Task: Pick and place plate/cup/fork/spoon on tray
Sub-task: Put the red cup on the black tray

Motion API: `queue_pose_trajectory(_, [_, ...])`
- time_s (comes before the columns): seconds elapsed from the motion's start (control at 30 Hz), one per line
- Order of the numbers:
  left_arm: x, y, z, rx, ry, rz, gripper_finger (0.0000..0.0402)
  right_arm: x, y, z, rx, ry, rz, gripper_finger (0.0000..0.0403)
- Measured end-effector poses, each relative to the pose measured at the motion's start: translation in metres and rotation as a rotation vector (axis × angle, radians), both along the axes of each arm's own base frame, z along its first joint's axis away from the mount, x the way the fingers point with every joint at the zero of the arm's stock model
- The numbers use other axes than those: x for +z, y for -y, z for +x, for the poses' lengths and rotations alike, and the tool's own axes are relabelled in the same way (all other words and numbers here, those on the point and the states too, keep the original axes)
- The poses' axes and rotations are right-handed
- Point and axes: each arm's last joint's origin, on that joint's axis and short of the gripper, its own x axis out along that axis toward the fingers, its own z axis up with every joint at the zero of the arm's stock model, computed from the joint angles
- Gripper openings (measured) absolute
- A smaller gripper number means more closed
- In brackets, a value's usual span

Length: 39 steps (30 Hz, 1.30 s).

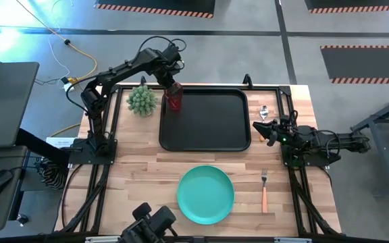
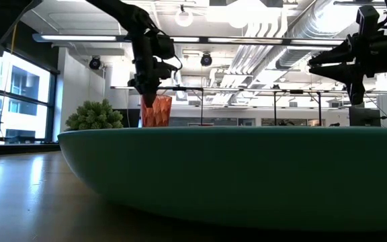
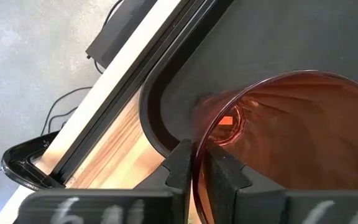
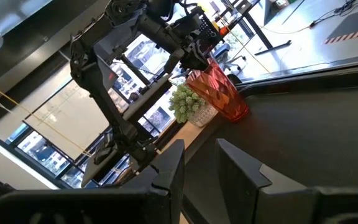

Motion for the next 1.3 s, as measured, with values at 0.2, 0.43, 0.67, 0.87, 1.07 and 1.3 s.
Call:
queue_pose_trajectory(0.2, [0.0,0.0,0.0,-0.001,0.0,0.0,0.0052,0.0,0.0,0.0,0.0,0.0,0.0,0.0083])
queue_pose_trajectory(0.43, [0.0,0.0,0.0,-0.001,0.001,-0.003,0.0082,0.0,0.0,0.0,0.0,0.0,0.0,0.0083])
queue_pose_trajectory(0.67, [0.007,0.0,0.002,0.009,0.057,-0.029,0.0107,0.0,0.0,0.0,0.0,0.0,0.0,0.0083])
queue_pose_trajectory(0.87, [0.012,0.0,0.002,0.018,0.062,-0.027,0.0106,0.0,0.0,0.0,0.0,0.001,0.002,0.0083])
queue_pose_trajectory(1.07, [0.013,0.001,0.001,0.018,0.035,-0.01,0.0106,0.0,0.0,0.0,0.001,0.001,0.002,0.0083])
queue_pose_trajectory(1.3, [0.013,0.0,0.0,0.031,0.006,0.022,0.0106,0.0,0.0,0.0,0.0,0.001,0.002,0.0083])
